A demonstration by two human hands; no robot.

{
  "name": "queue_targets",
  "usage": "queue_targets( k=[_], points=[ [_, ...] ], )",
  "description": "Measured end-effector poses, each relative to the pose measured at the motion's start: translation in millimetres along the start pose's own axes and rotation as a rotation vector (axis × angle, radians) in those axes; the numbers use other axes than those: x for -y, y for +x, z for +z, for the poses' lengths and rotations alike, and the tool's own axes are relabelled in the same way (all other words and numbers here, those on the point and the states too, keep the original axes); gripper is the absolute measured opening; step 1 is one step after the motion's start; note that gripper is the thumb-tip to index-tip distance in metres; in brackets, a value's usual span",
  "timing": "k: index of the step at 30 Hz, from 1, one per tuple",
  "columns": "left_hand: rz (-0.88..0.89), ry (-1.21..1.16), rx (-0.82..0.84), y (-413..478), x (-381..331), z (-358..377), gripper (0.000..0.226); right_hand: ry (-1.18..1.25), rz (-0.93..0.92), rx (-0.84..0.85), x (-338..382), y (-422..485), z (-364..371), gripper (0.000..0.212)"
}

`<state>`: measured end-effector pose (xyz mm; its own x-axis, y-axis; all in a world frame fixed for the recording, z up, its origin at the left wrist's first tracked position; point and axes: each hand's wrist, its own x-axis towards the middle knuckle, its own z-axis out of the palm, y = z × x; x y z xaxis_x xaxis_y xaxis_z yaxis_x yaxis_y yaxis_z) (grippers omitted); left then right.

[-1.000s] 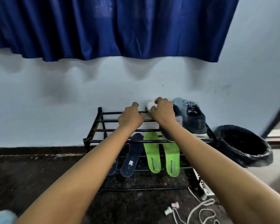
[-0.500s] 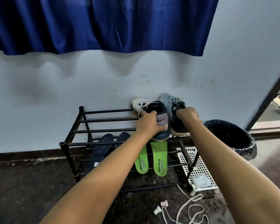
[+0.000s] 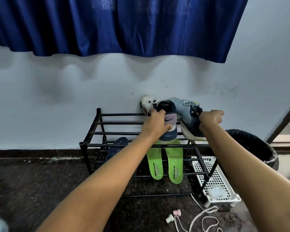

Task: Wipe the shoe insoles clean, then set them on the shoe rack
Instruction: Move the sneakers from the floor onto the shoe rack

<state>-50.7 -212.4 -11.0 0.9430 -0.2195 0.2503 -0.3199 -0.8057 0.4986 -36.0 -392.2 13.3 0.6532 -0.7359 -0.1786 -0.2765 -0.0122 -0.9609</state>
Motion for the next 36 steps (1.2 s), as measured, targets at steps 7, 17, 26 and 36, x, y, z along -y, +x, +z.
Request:
queue_targets(
  k=[7,17,26,36],
  points=[
    [-0.041,0.055,-0.129,-13,41,-82,0.041,0.285,-0.033,0.038,44,-60,51,0.027],
    [-0.245,0.174,-0.283,-82,140,-205,0.042,0.639,0.237,0.308,54,-166,151,0.015],
    [-0.409,0.23,-0.329,-168,223,-259,0.043,0.552,0.342,0.376,33,-295,211,0.029],
    [-0.547,0.254,-0.305,-252,311,-255,0.046,0.197,0.032,0.464,-34,-405,273,0.034]
  ],
)
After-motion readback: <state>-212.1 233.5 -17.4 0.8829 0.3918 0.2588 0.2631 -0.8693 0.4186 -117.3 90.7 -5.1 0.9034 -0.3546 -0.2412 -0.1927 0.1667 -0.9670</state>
